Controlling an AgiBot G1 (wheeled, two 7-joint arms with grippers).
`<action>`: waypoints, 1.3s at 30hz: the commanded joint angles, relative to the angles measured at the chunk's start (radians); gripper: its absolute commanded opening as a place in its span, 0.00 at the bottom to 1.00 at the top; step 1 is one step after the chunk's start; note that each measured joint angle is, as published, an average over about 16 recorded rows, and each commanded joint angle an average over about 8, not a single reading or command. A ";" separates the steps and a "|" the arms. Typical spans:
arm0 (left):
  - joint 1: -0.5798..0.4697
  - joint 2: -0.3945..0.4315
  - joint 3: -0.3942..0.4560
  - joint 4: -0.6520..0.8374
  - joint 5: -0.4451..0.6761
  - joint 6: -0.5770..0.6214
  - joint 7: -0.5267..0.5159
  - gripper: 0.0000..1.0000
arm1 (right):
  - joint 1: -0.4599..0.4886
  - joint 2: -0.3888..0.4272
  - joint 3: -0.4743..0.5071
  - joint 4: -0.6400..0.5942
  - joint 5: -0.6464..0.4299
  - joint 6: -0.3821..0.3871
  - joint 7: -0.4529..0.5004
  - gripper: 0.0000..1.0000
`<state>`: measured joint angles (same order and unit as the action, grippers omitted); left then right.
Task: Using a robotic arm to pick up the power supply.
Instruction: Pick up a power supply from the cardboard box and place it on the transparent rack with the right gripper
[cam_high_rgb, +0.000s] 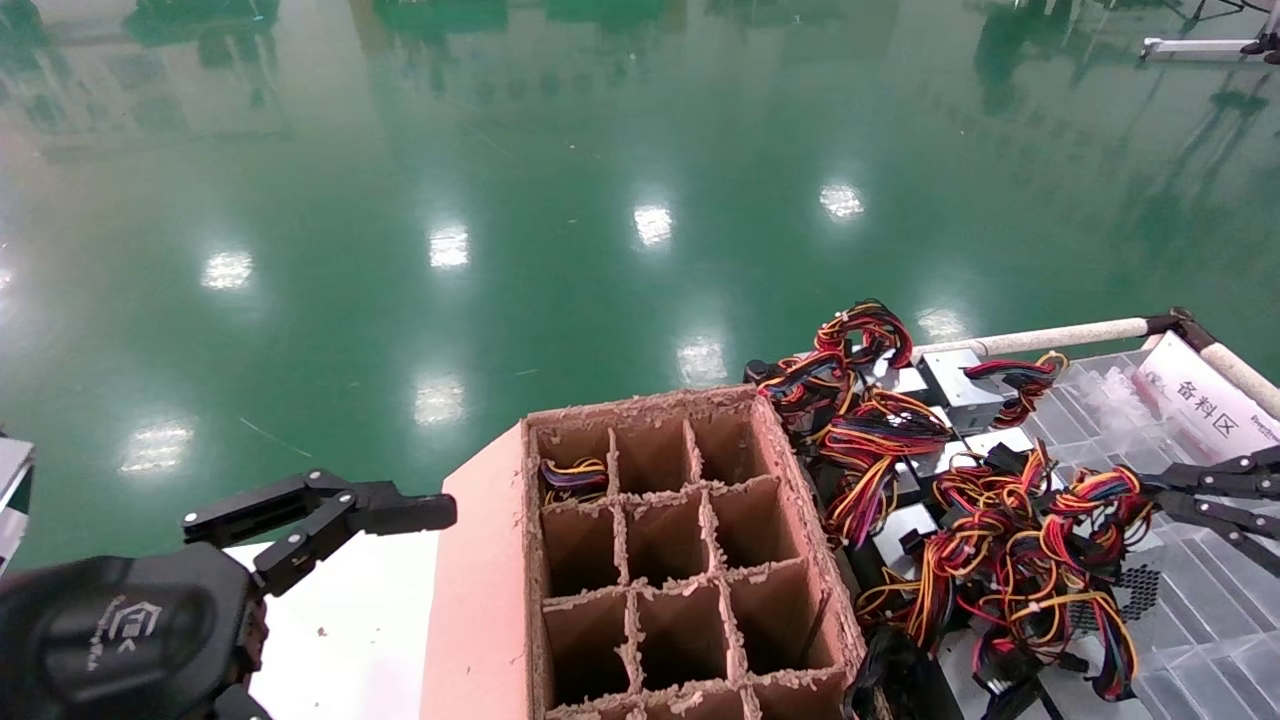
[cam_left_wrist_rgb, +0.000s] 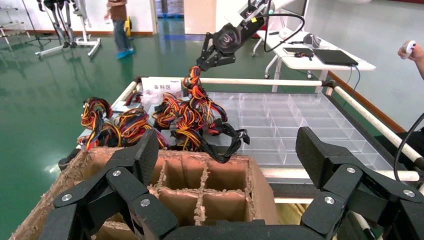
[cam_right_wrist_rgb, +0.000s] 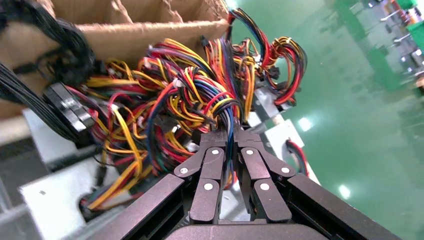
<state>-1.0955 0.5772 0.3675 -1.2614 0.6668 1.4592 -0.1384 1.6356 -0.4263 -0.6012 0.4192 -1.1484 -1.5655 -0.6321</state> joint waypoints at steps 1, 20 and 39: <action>0.000 0.000 0.000 0.000 0.000 0.000 0.000 1.00 | 0.022 -0.003 -0.012 -0.005 -0.024 0.006 -0.037 0.00; 0.000 0.000 0.000 0.000 0.000 0.000 0.000 1.00 | 0.099 -0.051 -0.038 -0.105 -0.049 -0.009 -0.284 0.00; 0.000 0.000 0.000 0.000 0.000 0.000 0.000 1.00 | 0.153 -0.009 -0.076 -0.152 -0.051 0.003 -0.398 0.00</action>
<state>-1.0956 0.5771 0.3678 -1.2614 0.6665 1.4591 -0.1383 1.7831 -0.4451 -0.6764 0.2631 -1.1967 -1.5660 -1.0359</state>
